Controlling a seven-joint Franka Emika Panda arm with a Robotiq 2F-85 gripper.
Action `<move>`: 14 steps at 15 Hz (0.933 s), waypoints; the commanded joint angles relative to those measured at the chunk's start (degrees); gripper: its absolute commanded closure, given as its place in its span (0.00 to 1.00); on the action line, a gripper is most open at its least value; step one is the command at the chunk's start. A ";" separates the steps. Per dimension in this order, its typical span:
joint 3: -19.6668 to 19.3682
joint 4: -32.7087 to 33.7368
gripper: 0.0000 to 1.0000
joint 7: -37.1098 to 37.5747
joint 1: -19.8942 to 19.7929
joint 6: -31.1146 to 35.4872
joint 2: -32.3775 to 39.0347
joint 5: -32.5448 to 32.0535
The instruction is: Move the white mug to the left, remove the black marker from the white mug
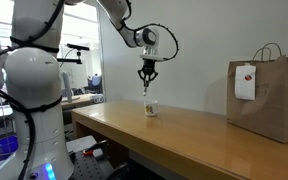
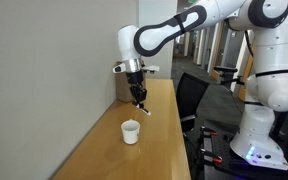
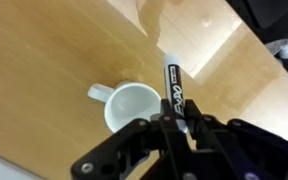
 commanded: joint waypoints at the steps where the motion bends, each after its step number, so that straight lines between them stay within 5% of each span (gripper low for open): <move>1: -0.49 0.16 0.81 -0.02 0.49 -0.18 0.11 0.09; 6: -0.47 0.30 0.81 -0.02 0.46 -0.15 0.59 0.09; 7: -0.47 0.32 0.95 -0.01 0.46 -0.15 0.54 0.09; 14: 2.48 -1.63 0.95 -2.89 5.43 -1.18 3.75 -7.87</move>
